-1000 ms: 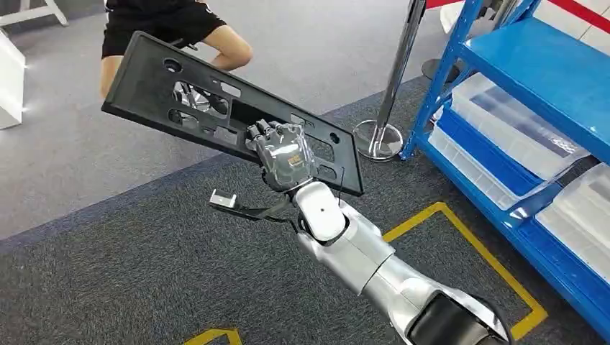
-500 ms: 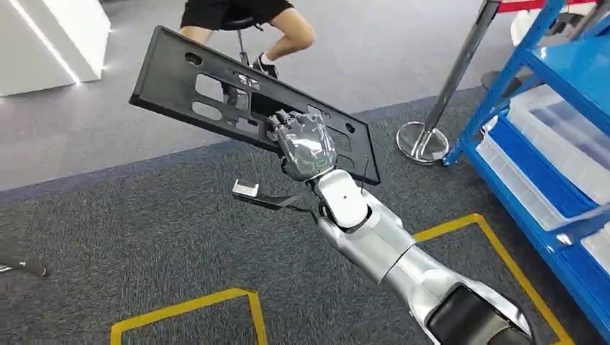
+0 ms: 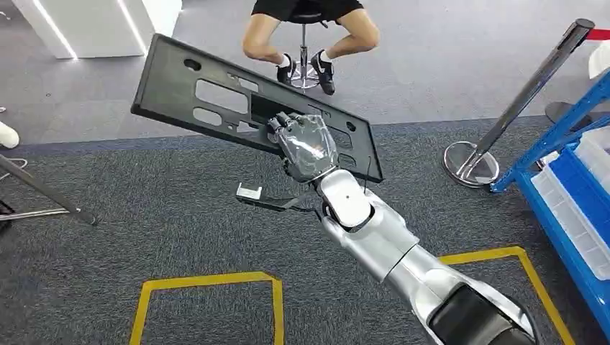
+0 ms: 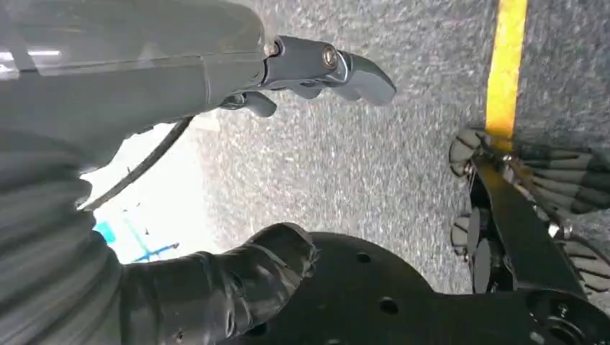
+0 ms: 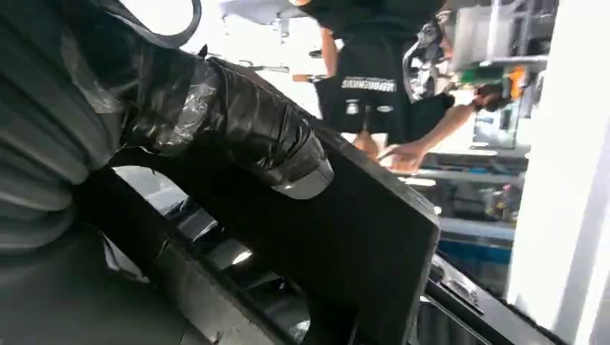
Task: Take the parts from the cabinet and place them on the table.
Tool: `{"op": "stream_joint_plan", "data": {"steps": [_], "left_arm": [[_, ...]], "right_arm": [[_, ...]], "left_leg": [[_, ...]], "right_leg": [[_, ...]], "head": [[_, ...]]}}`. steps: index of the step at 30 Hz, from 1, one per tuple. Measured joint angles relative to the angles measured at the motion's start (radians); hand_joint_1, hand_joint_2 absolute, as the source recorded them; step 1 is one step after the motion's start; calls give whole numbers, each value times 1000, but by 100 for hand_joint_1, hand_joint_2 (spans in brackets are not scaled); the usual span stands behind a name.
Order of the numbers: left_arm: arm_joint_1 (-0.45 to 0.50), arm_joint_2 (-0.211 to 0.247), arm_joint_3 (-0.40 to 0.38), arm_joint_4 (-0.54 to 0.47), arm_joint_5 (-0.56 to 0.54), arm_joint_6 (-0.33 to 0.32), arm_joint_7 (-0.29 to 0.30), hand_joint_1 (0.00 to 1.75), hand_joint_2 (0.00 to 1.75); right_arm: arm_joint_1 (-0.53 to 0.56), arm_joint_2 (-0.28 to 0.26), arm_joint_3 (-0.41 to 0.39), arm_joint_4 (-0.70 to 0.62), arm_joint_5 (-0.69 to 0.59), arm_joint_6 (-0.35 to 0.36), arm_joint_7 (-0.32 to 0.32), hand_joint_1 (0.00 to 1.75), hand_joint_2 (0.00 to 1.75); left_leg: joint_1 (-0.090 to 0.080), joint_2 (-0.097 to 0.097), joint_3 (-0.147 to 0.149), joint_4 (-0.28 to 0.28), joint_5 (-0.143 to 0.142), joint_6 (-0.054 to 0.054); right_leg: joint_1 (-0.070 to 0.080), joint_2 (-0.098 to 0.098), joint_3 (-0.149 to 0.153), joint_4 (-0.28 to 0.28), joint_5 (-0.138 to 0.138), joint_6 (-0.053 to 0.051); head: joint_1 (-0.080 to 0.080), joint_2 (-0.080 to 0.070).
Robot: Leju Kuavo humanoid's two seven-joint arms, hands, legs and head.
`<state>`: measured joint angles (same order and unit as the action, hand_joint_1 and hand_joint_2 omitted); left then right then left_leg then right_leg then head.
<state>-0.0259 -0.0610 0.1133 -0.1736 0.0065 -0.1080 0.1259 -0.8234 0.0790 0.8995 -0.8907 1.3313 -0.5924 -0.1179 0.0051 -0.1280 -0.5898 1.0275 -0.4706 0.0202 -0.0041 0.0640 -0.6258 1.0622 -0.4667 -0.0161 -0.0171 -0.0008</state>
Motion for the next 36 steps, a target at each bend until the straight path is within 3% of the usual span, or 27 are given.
{"op": "stream_joint_plan", "data": {"steps": [1,2,3,4,5,7,8,9,11,12,13,14,17,18,19,21,22,23,24,26,27,28,30,32,34,35,36], "left_arm": [[3,0,0,0,0,2,0,0,175],[3,5,0,0,-2,3,-2,0,175],[3,5,-1,0,-5,3,-6,0,175],[2,5,-2,0,-6,2,-6,0,175],[2,5,-2,0,-6,0,-7,0,175],[2,5,-4,0,-10,-3,-7,0,175],[2,6,-6,0,-14,-5,-7,0,175],[2,6,-7,0,-16,-7,-7,0,175],[3,8,-7,0,-18,-8,-8,0,175],[2,8,-8,0,-18,-8,-8,0,175],[1,6,-8,0,-19,-8,-8,0,175],[1,6,-8,0,-20,-9,-10,0,175],[3,10,-9,0,-28,-14,-13,0,175],[3,10,-9,0,-28,-14,-16,0,175],[2,10,-10,0,-28,-14,-15,0,175],[-1,11,-12,0,-32,-15,-9,0,175],[-1,11,-15,0,-34,-15,-6,0,175],[-1,11,-16,0,-36,-16,-5,0,175],[-1,11,-17,0,-38,-16,-3,0,175],[0,11,-21,0,-39,-16,0,0,175],[1,11,-23,0,-39,-16,0,0,175],[-1,10,-24,0,-39,-17,0,0,175],[1,10,-25,0,-39,-17,0,0,175],[7,10,-26,0,-39,-17,0,0,175],[6,12,-26,0,-39,-17,0,0,175],[4,11,-26,0,-39,-17,0,0,175],[3,11,-26,0,-39,-17,-1,0,175]], "right_arm": [[-2,1,0,0,-2,0,-2,175,175],[-4,5,0,-1,-3,0,-3,175,175],[-4,6,0,-1,-5,1,-5,175,175],[-8,6,0,-1,-5,1,-5,175,175],[-11,5,0,0,-5,1,-7,175,175],[-9,4,0,2,-5,1,-8,175,175],[-8,4,0,3,-5,1,-8,175,175],[-8,4,0,5,-5,1,-9,175,175],[-10,4,0,5,-5,0,-10,175,175],[-12,4,0,5,-5,0,-10,175,175],[-13,4,0,5,-5,0,-10,175,175],[-14,3,0,6,-5,0,-10,175,175],[-14,7,0,5,-4,0,-11,175,175],[-15,7,0,5,-4,1,-11,175,175],[-17,7,0,5,-4,1,-11,175,175],[-15,3,0,7,-3,2,-12,175,175],[-13,0,0,10,-3,3,-14,175,175],[-12,-1,0,12,-3,5,-15,175,175],[-12,-1,0,13,-3,5,-16,175,175],[-17,-1,0,13,-3,5,-16,175,175],[-20,-1,0,13,-3,5,-16,175,175],[-22,-1,0,14,-3,6,-16,175,175],[-24,-1,0,14,-3,7,-17,175,175],[-28,6,0,14,-3,7,-17,175,175],[-31,13,0,15,-3,8,-17,175,175],[-34,13,0,15,-3,8,-17,175,175],[-35,12,0,15,-3,9,-17,175,175]], "left_leg": [[1,-12,-2,-5,4,-7],[-4,-1,-3,-3,-2,-10],[-8,59,-11,18,-17,-17],[-5,90,-37,69,-46,-23],[0,106,-77,144,-78,-30],[11,115,-150,272,-114,-41],[16,119,-156,275,-100,-46],[21,124,-139,234,-67,-50],[27,149,-51,61,21,-55],[25,197,-20,-11,28,-59],[16,209,-17,-11,30,-50],[14,189,-21,-8,30,-38],[5,158,-23,-17,38,-15],[8,145,-18,-24,43,-7],[7,137,-19,-24,45,2],[2,114,-20,-23,46,14],[-3,98,-21,-23,46,17],[-7,81,-22,-21,47,18],[-10,65,-22,-19,47,18],[-13,31,-21,-13,46,18],[-12,18,-23,-9,44,16],[-18,7,-31,-2,43,13],[-6,-19,-37,-6,47,3],[-9,-46,-43,-11,52,-11],[-16,73,-62,37,14,-18],[-10,100,-96,106,-22,-26],[-5,110,-132,177,-52,-31]], "right_leg": [[-3,-13,3,-8,3,-4],[-15,-28,13,-27,11,-11],[-13,-41,22,-39,14,-16],[-12,-54,26,-44,15,-18],[-12,-68,27,-45,15,-18],[-11,-100,26,-45,14,-18],[-12,-114,26,-45,12,-15],[-13,-127,27,-43,10,-13],[-17,-150,28,-38,4,-3],[-14,-158,30,-35,0,4],[-7,-166,28,-32,-2,11],[-8,-173,30,-34,0,18],[-17,-200,38,-37,-3,39],[-25,-144,30,-17,-22,44],[-25,-98,6,36,-59,39],[-18,-70,-71,200,-134,34],[-15,-66,-105,266,-153,31],[-12,-64,-122,292,-148,26],[-8,-63,-114,269,-122,20],[-1,-45,-40,106,-27,1],[2,-6,-2,24,9,-8],[-4,34,10,-7,-4,-13],[5,11,12,-13,-3,-11],[-3,-14,23,-28,3,-19],[-6,-42,37,-50,12,-27],[-5,-58,39,-51,12,-27],[-5,-73,39,-51,10,-28]], "head": [[-1,0],[0,0],[-3,0],[-4,0],[-4,0],[-4,0],[-4,0],[-4,0],[-4,0],[-4,0],[-4,0],[-2,0],[-2,0],[-1,0],[-2,0],[-1,0],[-1,0],[-2,0],[-1,0],[-2,0],[-1,0],[-2,0],[-2,0],[-2,0],[-7,0],[-7,0],[-7,0]]}}
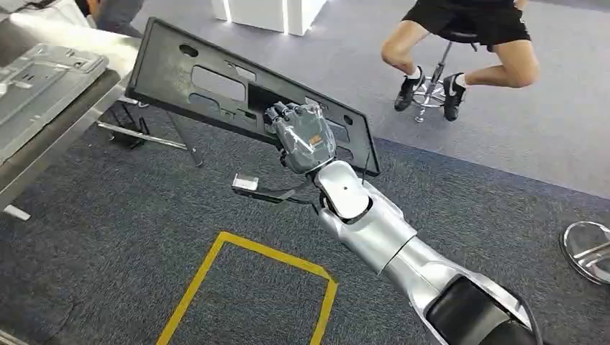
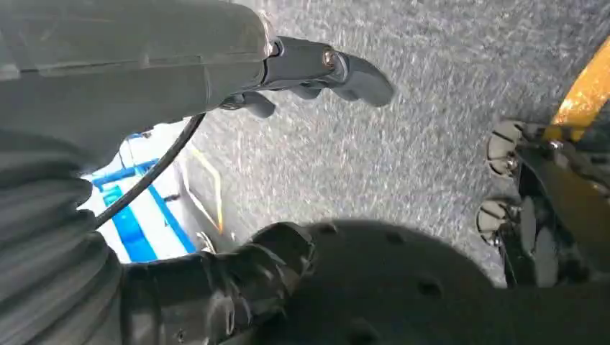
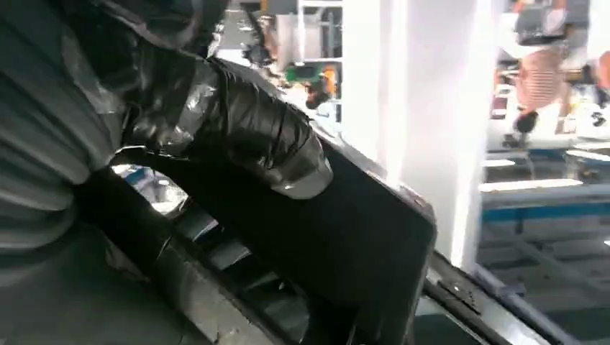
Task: Take the parts from the cabinet and place them on the table.
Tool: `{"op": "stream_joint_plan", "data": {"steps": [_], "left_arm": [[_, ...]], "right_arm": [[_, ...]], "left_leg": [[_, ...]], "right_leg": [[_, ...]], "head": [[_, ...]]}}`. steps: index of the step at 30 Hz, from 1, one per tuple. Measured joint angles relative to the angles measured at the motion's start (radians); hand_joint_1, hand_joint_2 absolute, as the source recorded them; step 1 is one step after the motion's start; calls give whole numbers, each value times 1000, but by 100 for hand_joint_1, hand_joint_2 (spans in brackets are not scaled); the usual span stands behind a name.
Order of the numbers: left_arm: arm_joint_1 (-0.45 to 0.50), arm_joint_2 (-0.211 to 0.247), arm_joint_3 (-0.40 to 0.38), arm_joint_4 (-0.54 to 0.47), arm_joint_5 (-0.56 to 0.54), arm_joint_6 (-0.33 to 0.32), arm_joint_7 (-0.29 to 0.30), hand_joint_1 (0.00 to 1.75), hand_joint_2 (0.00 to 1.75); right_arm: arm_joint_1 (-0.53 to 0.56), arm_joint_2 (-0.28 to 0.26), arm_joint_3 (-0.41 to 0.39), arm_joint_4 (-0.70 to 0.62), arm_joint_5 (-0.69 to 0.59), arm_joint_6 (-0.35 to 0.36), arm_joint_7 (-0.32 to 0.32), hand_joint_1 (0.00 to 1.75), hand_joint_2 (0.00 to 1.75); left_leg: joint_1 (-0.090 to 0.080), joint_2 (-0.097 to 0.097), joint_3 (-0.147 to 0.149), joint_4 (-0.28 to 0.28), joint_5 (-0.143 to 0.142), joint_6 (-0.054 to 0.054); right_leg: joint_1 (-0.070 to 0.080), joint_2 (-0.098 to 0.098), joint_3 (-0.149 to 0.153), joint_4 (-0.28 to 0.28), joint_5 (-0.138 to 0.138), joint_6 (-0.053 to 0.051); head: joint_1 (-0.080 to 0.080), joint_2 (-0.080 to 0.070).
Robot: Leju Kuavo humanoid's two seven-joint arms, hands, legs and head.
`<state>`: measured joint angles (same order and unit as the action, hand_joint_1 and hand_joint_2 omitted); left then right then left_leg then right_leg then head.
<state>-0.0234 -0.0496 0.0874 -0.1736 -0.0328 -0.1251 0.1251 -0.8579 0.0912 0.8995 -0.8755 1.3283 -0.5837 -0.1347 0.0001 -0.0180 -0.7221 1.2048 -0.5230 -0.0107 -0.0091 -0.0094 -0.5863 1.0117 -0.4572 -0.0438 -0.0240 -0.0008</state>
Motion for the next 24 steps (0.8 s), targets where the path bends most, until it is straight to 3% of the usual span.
{"op": "stream_joint_plan", "data": {"steps": [1,2,3,5,6,7,8,10,11,12,13,14,16,17,18,19,20,21,22,23,24], "left_arm": [[-1,0,0,0,0,0,-2,0,175],[-1,0,-1,0,0,0,-3,0,175],[-1,0,-1,0,0,0,-3,0,175],[1,0,-1,0,0,1,-5,0,175],[2,0,-1,0,0,2,-6,0,175],[0,-2,-1,0,0,2,-6,0,175],[-1,-2,-1,0,0,2,-9,0,175],[0,-2,-1,0,0,2,-10,0,175],[1,-2,-1,0,1,0,-15,0,175],[3,-1,-1,-1,2,0,-17,0,175],[3,-2,-1,-1,2,-1,-18,0,175],[0,-2,-1,-1,3,-2,-18,0,175],[-4,-2,-1,-1,3,-5,-18,0,175],[-4,-2,-1,-1,3,-6,-18,0,175],[-4,-2,-1,-1,3,-6,-18,0,175],[-3,-2,-1,-1,5,-6,-18,0,175],[-1,-2,-1,-1,8,-6,-18,0,175],[2,-2,-1,-1,8,-6,-18,0,175],[4,-2,-1,0,9,-6,-18,0,175],[-2,-3,-1,-1,10,-6,-18,0,175],[-1,-3,-1,-1,10,-6,-19,0,175]], "right_arm": [[2,0,0,1,0,1,0,175,175],[3,0,0,2,0,2,0,175,175],[3,0,0,3,0,2,0,175,175],[2,0,0,3,0,2,0,175,175],[1,0,0,3,0,2,0,175,175],[0,0,0,3,0,2,0,175,175],[-1,0,0,3,0,2,0,175,175],[-1,1,0,3,0,2,0,175,175],[-2,4,0,3,0,2,0,175,175],[-4,5,0,1,0,2,1,175,175],[-5,5,0,0,0,3,2,175,175],[-8,4,0,0,0,2,2,175,175],[-5,-1,0,0,0,5,2,175,175],[0,-4,0,1,1,6,2,175,175],[3,-7,0,3,1,7,2,175,175],[4,-8,0,3,1,8,2,175,175],[2,-8,0,3,1,8,2,175,175],[0,-8,0,3,1,8,2,175,175],[1,-12,0,4,1,10,2,175,175],[-2,-16,0,5,1,11,2,175,175],[-4,-13,0,5,1,13,2,175,175]], "left_leg": [[6,5,-38,72,-24,-6],[13,8,-58,106,-26,-12],[17,12,-52,90,-5,-17],[24,32,33,-73,84,-24],[24,67,86,-168,120,-25],[9,110,99,-191,101,-18],[11,94,97,-197,108,-6],[7,72,92,-191,101,8],[4,56,97,-197,96,17],[15,41,113,-207,98,28],[12,31,120,-208,91,36],[10,23,125,-208,86,45],[5,-5,137,-208,75,59],[3,-22,146,-207,68,60],[2,-44,159,-206,59,60],[1,-61,172,-205,50,59],[1,-77,187,-203,39,56],[1,-90,202,-201,26,54],[6,-102,203,-201,11,49],[1,-114,205,-196,5,40],[10,-128,206,-202,3,33]], "right_leg": [[0,-17,0,1,-2,0],[0,-33,0,1,-4,2],[-2,-46,1,1,-8,5],[-5,-74,8,5,-17,14],[-6,-85,13,9,-23,21],[2,-94,14,9,-28,28],[4,-103,15,11,-31,33],[4,-121,21,6,-36,45],[3,-135,29,4,-44,56],[-7,-110,30,13,-50,66],[-10,-54,15,50,-60,64],[-9,-21,-22,118,-85,62],[-8,6,-129,287,-136,61],[-7,9,-172,339,-137,61],[-6,10,-194,338,-103,59],[-6,11,-186,290,-53,56],[-5,19,-161,209,11,53],[-6,40,-129,114,76,50],[-8,95,-104,65,86,47],[-10,108,-86,41,70,45],[-3,91,-79,39,53,43]], "head": [[0,0],[0,0],[0,0],[0,0],[0,0],[-1,0],[3,0],[3,0],[2,0],[3,0],[3,0],[3,0],[4,0],[5,0],[4,0],[5,0],[4,0],[5,0],[5,0],[3,0],[5,0]]}}
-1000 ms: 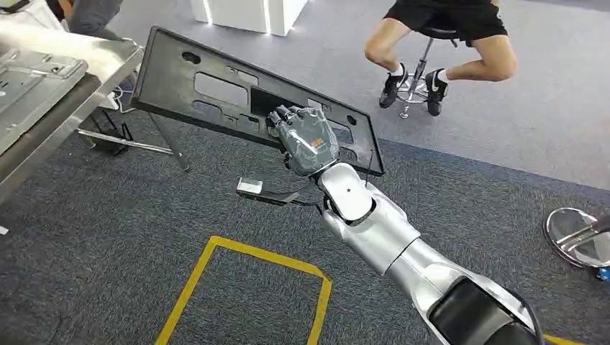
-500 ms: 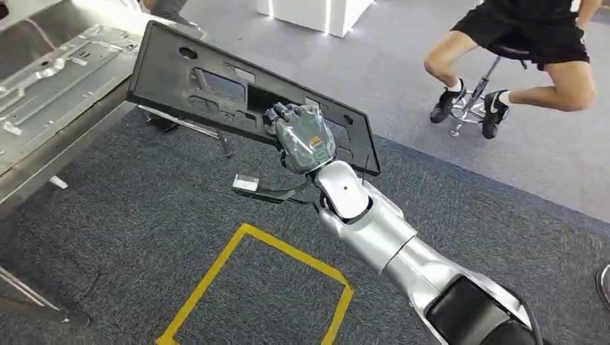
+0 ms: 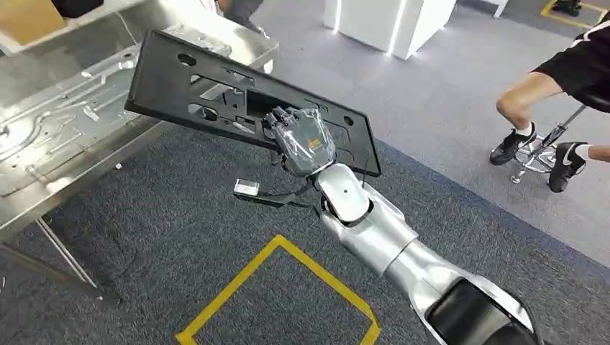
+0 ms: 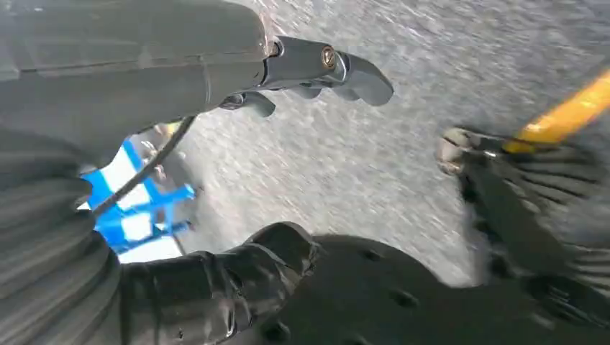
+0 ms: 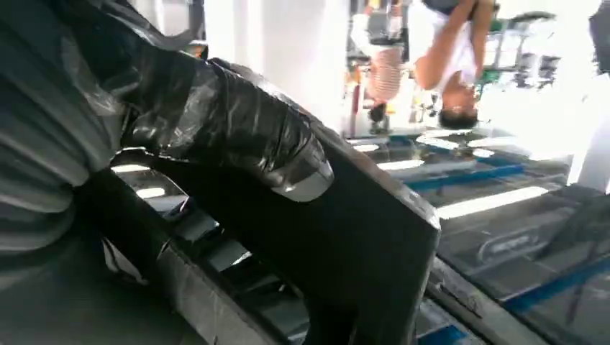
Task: Take the parts from the cabinet and place them on the table.
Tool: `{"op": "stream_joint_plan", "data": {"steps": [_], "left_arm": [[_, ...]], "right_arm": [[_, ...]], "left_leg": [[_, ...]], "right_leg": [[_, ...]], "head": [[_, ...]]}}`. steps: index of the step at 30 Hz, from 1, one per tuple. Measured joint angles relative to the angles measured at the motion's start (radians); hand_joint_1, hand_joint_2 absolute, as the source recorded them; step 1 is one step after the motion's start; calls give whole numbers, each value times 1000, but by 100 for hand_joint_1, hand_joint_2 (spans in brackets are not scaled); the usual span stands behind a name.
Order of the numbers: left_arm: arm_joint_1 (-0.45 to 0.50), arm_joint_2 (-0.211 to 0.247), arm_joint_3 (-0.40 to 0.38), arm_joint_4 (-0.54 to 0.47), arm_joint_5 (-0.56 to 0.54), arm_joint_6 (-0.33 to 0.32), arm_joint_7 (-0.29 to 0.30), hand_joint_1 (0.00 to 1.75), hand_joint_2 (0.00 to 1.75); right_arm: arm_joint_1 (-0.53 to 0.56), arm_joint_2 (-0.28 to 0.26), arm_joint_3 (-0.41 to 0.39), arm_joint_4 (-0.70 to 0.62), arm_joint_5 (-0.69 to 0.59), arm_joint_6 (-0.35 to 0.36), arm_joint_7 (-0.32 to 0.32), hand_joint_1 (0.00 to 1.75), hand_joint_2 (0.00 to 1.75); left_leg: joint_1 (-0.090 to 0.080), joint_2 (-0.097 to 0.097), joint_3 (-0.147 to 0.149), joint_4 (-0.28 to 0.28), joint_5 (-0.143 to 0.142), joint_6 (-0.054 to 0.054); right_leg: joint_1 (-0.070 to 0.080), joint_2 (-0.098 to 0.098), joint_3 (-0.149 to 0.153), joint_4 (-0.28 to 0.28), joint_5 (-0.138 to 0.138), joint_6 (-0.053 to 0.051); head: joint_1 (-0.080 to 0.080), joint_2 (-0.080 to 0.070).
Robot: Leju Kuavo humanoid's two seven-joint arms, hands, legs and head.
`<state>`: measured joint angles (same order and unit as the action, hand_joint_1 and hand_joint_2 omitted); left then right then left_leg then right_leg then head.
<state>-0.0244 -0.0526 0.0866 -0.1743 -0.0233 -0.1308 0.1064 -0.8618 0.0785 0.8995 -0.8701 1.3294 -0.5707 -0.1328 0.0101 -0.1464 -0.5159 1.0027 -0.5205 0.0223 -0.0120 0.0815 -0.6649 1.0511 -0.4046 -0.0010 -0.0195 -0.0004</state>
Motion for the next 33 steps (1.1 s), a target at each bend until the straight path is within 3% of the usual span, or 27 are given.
{"op": "stream_joint_plan", "data": {"steps": [2,3,4,5,6,8,9,10,12,13,14,15,16,17,18,20,21,22,24,25,26,27,28,29,30,31,33], "left_arm": [[1,0,0,0,1,-1,-1,0,175],[-1,4,0,-2,1,-1,-3,0,175],[4,3,0,-2,1,-1,-2,0,175],[2,2,0,-1,1,-1,-3,0,175],[0,2,0,-1,1,0,-3,0,175],[0,2,0,-2,1,0,-5,0,175],[2,2,0,-1,1,0,-5,0,175],[6,2,0,-1,1,0,-5,0,175],[17,2,0,-1,1,0,-5,0,175],[21,2,0,-1,1,0,-5,0,175],[20,2,0,2,1,0,-5,0,175],[17,2,0,2,1,0,-6,0,175],[14,3,0,1,1,0,-7,0,175],[13,4,0,1,2,0,-8,0,175],[9,5,0,0,3,1,-11,0,175],[13,5,1,1,8,6,-18,0,175],[12,6,3,1,9,8,-22,0,175],[11,6,3,1,9,8,-24,0,175],[12,5,4,1,10,7,-28,0,175],[14,5,4,1,10,6,-28,0,175],[16,4,4,1,10,6,-29,0,175],[19,3,4,1,10,6,-29,0,175],[23,2,4,1,10,6,-28,0,175],[29,0,4,5,10,6,-28,0,175],[29,-1,5,6,10,6,-28,0,175],[24,-2,5,6,10,6,-28,0,175],[23,-2,5,6,10,6,-32,0,175]], "right_arm": [[-3,2,0,0,0,1,1,175,175],[-5,10,-1,-5,-1,1,2,175,175],[-4,10,-1,-5,-2,2,5,175,175],[-8,10,-1,-5,-1,1,6,175,175],[-10,9,-1,-5,-1,2,6,175,175],[-4,7,-1,-3,0,3,5,175,175],[-2,7,-1,-2,0,4,5,175,175],[-1,7,-1,-2,0,4,5,175,175],[-2,7,-1,-2,0,4,5,175,175],[2,7,-1,-1,0,5,5,175,175],[0,0,-1,2,1,6,5,175,175],[-1,5,-1,2,1,9,5,175,175],[-1,10,-1,3,1,11,5,175,175],[-3,16,-1,2,1,12,7,175,175],[-8,26,-1,1,2,13,9,175,175],[-7,26,-1,4,6,14,10,175,175],[-2,22,-1,6,9,14,10,175,175],[7,22,-1,9,12,14,10,175,175],[17,13,-1,18,13,15,10,175,175],[16,13,-1,20,13,15,11,175,175],[15,13,-1,20,13,15,11,175,175],[15,13,-1,21,13,16,11,175,175],[17,7,-1,24,14,16,11,175,175],[22,-6,-1,32,14,17,10,175,175],[29,-6,-1,34,16,17,10,175,175],[31,0,-1,34,16,19,9,175,175],[14,5,-1,33,15,19,14,175,175]], "left_leg": [[7,-23,7,-15,-7,-11],[2,-27,30,-25,-20,-16],[-3,45,29,0,-17,-20],[-3,94,-8,61,-27,-24],[-2,118,-69,147,-43,-29],[-1,132,-192,283,-50,-37],[-1,134,-232,294,-15,-39],[0,139,-248,254,55,-39],[-1,164,-221,60,239,-28],[-13,199,-210,32,248,-19],[-35,221,-199,57,234,-10],[-31,218,-178,24,206,4],[-35,206,-159,-1,162,10],[-35,196,-155,7,149,22],[-31,185,-139,1,142,27],[-22,160,-91,-28,122,32],[-20,149,-71,-38,113,35],[-17,129,-48,-48,103,36],[-7,87,1,-62,78,31],[-1,68,23,-64,63,26],[3,51,43,-64,46,24],[8,35,61,-63,30,17],[10,23,75,-60,12,9],[12,8,84,-46,-7,1],[14,-11,76,-26,-22,-9],[19,-23,77,-33,-42,-21],[24,-25,61,17,-21,-29]], "right_leg": [[4,-18,11,-12,-17,-15],[-8,-33,41,-33,-25,-21],[-7,-44,71,-50,-36,-28],[-5,-57,97,-64,-45,-34],[-2,-72,122,-76,-57,-33],[-1,-106,170,-90,-90,-31],[-1,-120,196,-94,-108,-30],[-1,-135,226,-98,-129,-27],[0,-160,294,-108,-175,-20],[-1,-169,316,-124,-195,-15],[5,-180,330,-136,-202,-5],[3,-186,344,-148,-211,5],[8,-200,361,-150,-222,10],[7,-199,368,-138,-210,14],[6,-197,345,-74,-180,20],[-4,-102,212,130,-121,24],[-9,-87,151,203,-137,29],[-12,-84,101,242,-182,33],[-12,-84,17,244,-302,38],[-12,-84,-15,216,-335,38],[-12,-83,-38,169,-326,38],[-12,-77,-54,107,-257,38],[-15,-53,-67,33,-119,37],[-20,-9,-85,-56,70,32],[-14,4,-84,-55,125,25],[-11,-8,-83,-37,112,15],[-4,-37,-77,-26,79,-12]], "head": [[1,0],[2,0],[-5,0],[-15,0],[-13,0],[-14,0],[-14,0],[-13,0],[-14,0],[-12,0],[-13,0],[-13,0],[-10,0],[-11,0],[-11,0],[-10,0],[-8,0],[-9,0],[-8,0],[-7,0],[-8,0],[-7,0],[-7,0],[-7,0],[-8,0],[-9,0],[-8,0]]}}
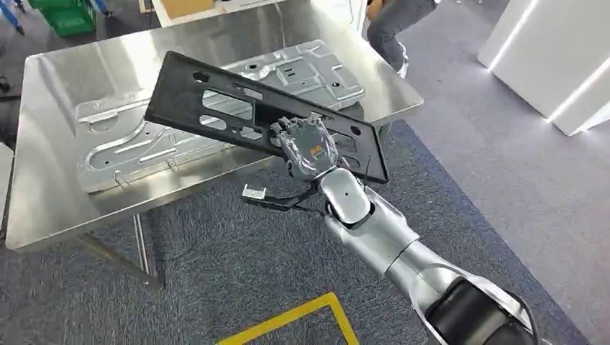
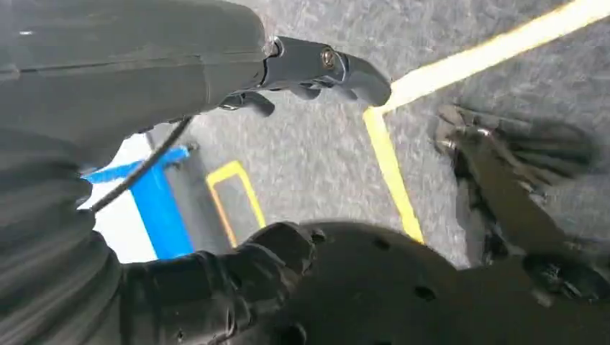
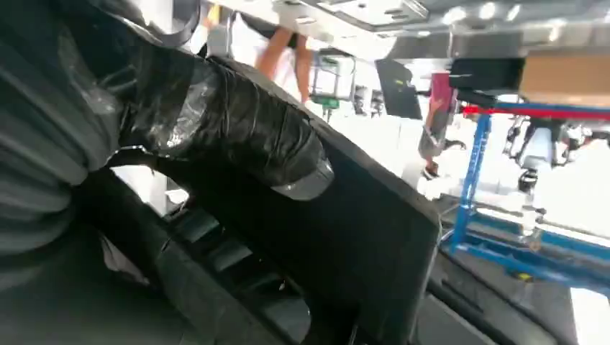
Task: Take the parts from the cabinet and place them on the table.
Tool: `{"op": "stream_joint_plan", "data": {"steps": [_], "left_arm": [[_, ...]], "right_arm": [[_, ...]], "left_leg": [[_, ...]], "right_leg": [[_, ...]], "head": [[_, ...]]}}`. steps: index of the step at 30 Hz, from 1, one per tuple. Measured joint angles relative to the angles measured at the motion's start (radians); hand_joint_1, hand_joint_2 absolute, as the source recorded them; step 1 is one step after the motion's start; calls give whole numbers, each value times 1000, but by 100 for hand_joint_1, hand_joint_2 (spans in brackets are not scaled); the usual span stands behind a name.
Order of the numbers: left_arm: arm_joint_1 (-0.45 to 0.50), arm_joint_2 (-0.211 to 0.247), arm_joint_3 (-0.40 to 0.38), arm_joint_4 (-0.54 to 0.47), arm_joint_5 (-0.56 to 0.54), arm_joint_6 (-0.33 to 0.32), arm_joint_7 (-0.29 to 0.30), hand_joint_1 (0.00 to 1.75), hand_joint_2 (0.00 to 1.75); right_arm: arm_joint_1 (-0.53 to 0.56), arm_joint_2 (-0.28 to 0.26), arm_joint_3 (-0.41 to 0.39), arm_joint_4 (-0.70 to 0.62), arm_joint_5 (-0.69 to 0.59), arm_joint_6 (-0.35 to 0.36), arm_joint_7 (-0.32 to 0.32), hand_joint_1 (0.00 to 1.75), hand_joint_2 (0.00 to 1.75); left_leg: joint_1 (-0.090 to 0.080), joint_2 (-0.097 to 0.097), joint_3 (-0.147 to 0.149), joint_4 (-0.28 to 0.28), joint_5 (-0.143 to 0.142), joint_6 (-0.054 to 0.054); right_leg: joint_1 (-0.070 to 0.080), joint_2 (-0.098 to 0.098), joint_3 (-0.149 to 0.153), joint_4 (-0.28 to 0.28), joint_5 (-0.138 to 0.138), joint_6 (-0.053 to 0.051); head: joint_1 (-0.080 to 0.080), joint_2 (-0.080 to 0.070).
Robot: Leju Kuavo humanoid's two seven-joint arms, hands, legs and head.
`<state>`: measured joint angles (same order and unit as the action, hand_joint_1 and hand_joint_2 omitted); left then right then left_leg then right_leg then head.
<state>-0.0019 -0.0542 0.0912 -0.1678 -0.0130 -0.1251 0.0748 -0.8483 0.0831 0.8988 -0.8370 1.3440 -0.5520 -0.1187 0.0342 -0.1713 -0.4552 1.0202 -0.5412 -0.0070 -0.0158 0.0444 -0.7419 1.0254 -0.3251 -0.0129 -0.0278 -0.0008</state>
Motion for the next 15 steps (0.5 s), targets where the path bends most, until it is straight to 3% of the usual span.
{"op": "stream_joint_plan", "data": {"steps": [1,2,3,4,5,6,7,8,10,12,13,14,15], "left_arm": [[-5,4,1,0,0,0,0,0,175],[-7,2,1,0,1,0,0,0,175],[-13,2,1,0,1,0,0,0,175],[-17,3,1,0,1,-1,0,0,175],[-22,3,1,0,1,-2,0,0,175],[-24,3,1,0,1,-3,-2,0,175],[-24,3,1,0,1,-5,-2,0,175],[-24,3,1,0,1,-5,-2,0,175],[-20,5,2,0,1,-6,-3,0,175],[-18,7,6,0,1,-6,-3,0,175],[-20,7,8,0,1,-8,-5,0,175],[-19,8,10,0,1,-9,-6,0,175],[-19,7,11,0,2,-9,-6,0,175]], "right_arm": [[-10,10,0,-3,0,0,0,175,175],[-17,13,0,-3,0,0,-1,175,175],[-21,13,0,-5,0,0,-3,175,175],[-20,13,0,-5,1,1,-5,175,175],[-15,11,0,-4,2,7,-5,175,175],[-12,11,0,-2,2,13,-5,175,175],[-12,12,0,-1,2,18,-5,175,175],[-13,15,0,-2,2,25,-4,175,175],[-19,26,0,-1,-7,55,-4,175,175],[-22,31,0,2,-36,71,-18,175,175],[-27,34,0,3,-52,88,-27,175,175],[-25,42,0,4,-55,110,-27,175,175],[-26,47,0,7,-55,125,-23,175,175]], "left_leg": [[-2,32,-14,32,2,-4],[-9,101,-39,84,4,-12],[-9,137,-76,144,-20,-18],[-9,152,-116,201,-57,-23],[-9,157,-154,245,-92,-28],[-9,159,-181,264,-103,-32],[-9,161,-192,250,-82,-33],[-9,165,-184,195,-26,-33],[-10,180,-135,28,110,-24],[-26,195,-141,7,83,-16],[-28,195,-133,-21,95,-3],[-28,195,-134,-18,98,2],[-22,193,-131,-22,104,-4]], "right_leg": [[-6,-7,14,-8,-4,-5],[-7,-14,30,-13,-13,-14],[-6,-23,43,-16,-20,-19],[-5,-36,55,-16,-31,-19],[-4,-52,65,-15,-42,-18],[-4,-64,73,-12,-52,-18],[-3,-73,80,-7,-62,-18],[-4,-79,87,-1,-72,-17],[-4,-88,106,7,-90,-12],[-3,-97,113,2,-90,-4],[0,-99,105,7,-93,3],[3,-104,109,4,-98,10],[9,-105,110,8,-107,0]], "head": [[-2,0],[-3,0],[-5,0],[-5,0],[-4,0],[-5,0],[-4,0],[-4,0],[-4,0],[-4,0],[-5,0],[-3,0],[-2,0]]}}
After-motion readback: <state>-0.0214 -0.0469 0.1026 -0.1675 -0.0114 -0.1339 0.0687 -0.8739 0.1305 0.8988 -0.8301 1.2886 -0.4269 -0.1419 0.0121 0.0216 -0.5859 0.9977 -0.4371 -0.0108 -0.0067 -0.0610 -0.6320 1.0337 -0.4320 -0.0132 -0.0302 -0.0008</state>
